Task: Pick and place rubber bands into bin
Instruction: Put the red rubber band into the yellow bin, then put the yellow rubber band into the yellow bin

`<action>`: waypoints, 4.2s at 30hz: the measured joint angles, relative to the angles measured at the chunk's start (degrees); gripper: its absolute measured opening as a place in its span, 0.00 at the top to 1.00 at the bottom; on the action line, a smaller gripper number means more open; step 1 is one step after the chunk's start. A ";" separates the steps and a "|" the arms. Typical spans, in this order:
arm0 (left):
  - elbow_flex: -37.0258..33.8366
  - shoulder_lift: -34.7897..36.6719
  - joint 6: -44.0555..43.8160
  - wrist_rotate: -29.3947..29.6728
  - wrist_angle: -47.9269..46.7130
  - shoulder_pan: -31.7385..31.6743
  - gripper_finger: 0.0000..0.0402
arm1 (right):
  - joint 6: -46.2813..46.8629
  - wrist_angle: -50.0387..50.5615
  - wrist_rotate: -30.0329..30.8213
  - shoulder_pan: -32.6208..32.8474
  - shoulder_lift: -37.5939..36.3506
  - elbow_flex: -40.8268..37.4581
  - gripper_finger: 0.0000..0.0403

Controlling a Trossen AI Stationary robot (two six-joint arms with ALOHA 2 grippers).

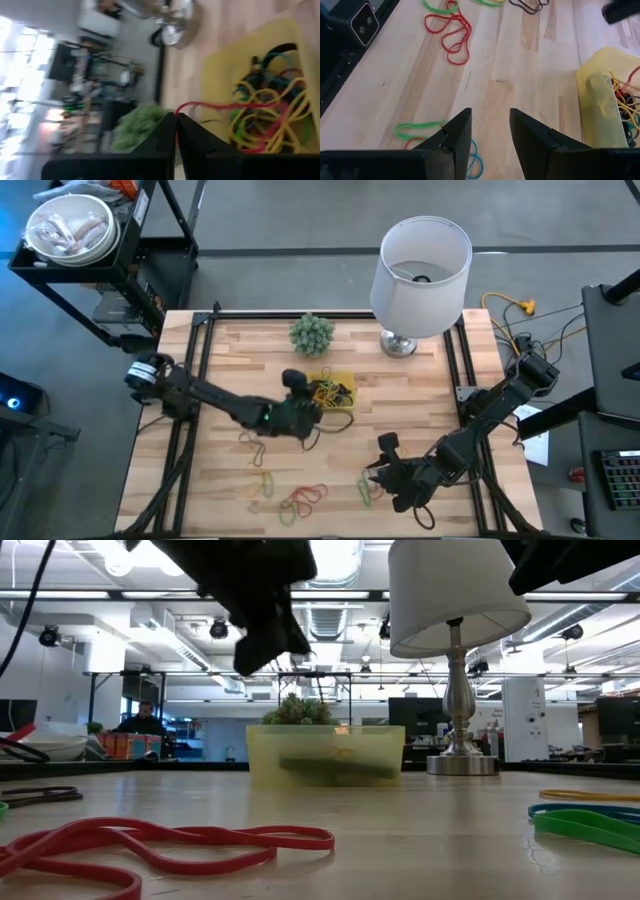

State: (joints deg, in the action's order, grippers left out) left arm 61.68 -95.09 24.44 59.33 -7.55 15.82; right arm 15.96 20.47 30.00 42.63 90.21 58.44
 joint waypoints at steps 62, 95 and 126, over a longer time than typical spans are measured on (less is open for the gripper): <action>-4.21 10.60 -37.59 -19.96 -25.99 13.54 0.64 | 34.46 7.65 -19.87 -14.14 5.49 -15.09 0.80; -4.27 10.61 -37.78 -20.02 -25.95 13.61 0.64 | 14.84 30.21 29.07 -9.25 18.47 9.78 0.98; -7.68 14.36 -42.31 -20.00 -27.31 15.83 0.64 | 10.26 42.66 55.09 -22.59 19.98 23.07 0.98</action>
State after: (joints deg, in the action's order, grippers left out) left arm 54.01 -80.73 -17.87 39.33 -34.86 31.65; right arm 26.22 63.13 85.10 20.04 110.20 81.52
